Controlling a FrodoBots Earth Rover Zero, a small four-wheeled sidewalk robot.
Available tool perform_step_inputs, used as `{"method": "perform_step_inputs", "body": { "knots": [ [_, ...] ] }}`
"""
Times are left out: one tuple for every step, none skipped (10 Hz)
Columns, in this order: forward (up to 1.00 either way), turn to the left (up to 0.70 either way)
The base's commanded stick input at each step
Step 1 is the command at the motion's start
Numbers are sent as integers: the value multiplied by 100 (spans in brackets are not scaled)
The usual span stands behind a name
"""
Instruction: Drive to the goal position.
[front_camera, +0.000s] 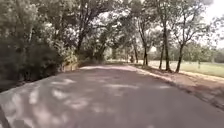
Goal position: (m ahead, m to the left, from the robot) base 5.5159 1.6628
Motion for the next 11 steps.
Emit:
{"method": "perform_step_inputs", "body": {
  "knots": [
    [70,0],
    [70,0],
    [70,0],
    [70,0],
    [70,0],
    [70,0],
    [70,-5],
    [70,-35],
    [70,-34],
    [70,-30],
    [70,0]
  ]
}}
